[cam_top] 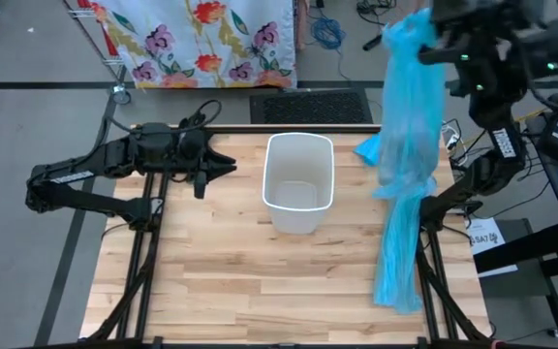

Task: Place trash/remove bag and relplace
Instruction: Remove the trash bag from the trash bin

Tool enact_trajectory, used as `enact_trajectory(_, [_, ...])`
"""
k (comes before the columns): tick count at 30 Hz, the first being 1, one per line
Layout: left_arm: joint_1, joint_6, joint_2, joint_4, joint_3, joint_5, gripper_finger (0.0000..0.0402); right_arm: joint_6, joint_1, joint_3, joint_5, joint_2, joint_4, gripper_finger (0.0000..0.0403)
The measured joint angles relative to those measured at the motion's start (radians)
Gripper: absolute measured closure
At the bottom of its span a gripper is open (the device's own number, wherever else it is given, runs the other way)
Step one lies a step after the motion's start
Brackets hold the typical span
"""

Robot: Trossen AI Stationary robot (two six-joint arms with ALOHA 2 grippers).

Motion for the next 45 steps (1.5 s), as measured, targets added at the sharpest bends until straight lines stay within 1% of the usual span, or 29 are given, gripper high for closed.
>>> enact_trajectory(3, [0.0, -0.008, 0.0, 0.004, 0.0, -0.035, 0.0304, 0.071, -0.077, 0.0, 0.016, -0.005, -0.18, 0.0403])
enact_trajectory(6, [0.0, -0.022, 0.0, 0.003, 0.0, -0.073, 0.0304, 0.147, -0.164, -0.001, 0.108, -0.021, -0.421, 0.0403])
enact_trajectory(8, [0.0, -0.034, 0.0, 0.003, 0.0, -0.098, 0.0304, 0.193, -0.222, -0.001, 0.151, -0.033, -0.571, 0.0403])
enact_trajectory(11, [0.0, -0.04, 0.0, 0.0, 0.0, -0.112, 0.0304, 0.258, -0.294, 0.0, 0.162, -0.046, -0.767, 0.0403])
enact_trajectory(13, [0.0, -0.058, 0.0, -0.002, 0.0, -0.121, 0.0304, 0.302, -0.319, 0.0, 0.162, -0.05, -0.908, 0.0403])
enact_trajectory(16, [0.0, -0.06, 0.0, -0.005, 0.0, -0.13, 0.0304, 0.365, -0.327, -0.006, 0.156, -0.048, -1.116, 0.0403])
enact_trajectory(18, [0.0, -0.06, 0.0, -0.004, 0.0, -0.143, 0.0304, 0.389, -0.318, -0.031, 0.149, -0.046, -1.2, 0.0403])
enact_trajectory(21, [0.0, -0.06, 0.0, -0.004, 0.0, -0.177, 0.0304, 0.392, -0.293, -0.094, 0.145, -0.043, -1.208, 0.0403])
enact_trajectory(24, [0.0, -0.059, 0.0, -0.004, 0.0, -0.208, 0.0304, 0.385, -0.281, -0.151, 0.132, -0.041, -1.135, 0.0403])
enact_trajectory(26, [0.0, -0.059, 0.0, -0.004, 0.0, -0.222, 0.0304, 0.389, -0.281, -0.192, 0.096, -0.04, -1.095, 0.0403])
enact_trajectory(28, [0.0, -0.058, 0.0, -0.004, 0.0, -0.225, 0.0304, 0.394, -0.283, -0.247, 0.096, -0.036, -1.076, 0.0403])
enact_trajectory(31, [0.0, -0.058, 0.0, -0.005, 0.0, -0.225, 0.0304, 0.402, -0.314, -0.363, 0.093, -0.026, -1.071, 0.0403])
enact_trajectory(36, [0.0, -0.06, 0.0, -0.02, 0.0, -0.225, 0.0304, 0.422, -0.399, -0.613, 0.09, -0.025, -1.034, 0.0403])
enact_trajectory(38, [0.0, -0.06, 0.0, -0.027, 0.0, -0.225, 0.0304, 0.433, -0.439, -0.715, 0.044, -0.025, -0.996, 0.0403])
enact_trajectory(42, [0.0, -0.064, 0.0, -0.06, 0.0, -0.225, 0.0304, 0.458, -0.514, -0.912, -0.122, -0.025, -0.883, 0.0403])
enact_trajectory(45, [0.0, -0.087, 0.0, -0.093, 0.0, -0.227, 0.0304, 0.493, -0.55, -1.053, -0.169, -0.013, -0.8, 0.0403])
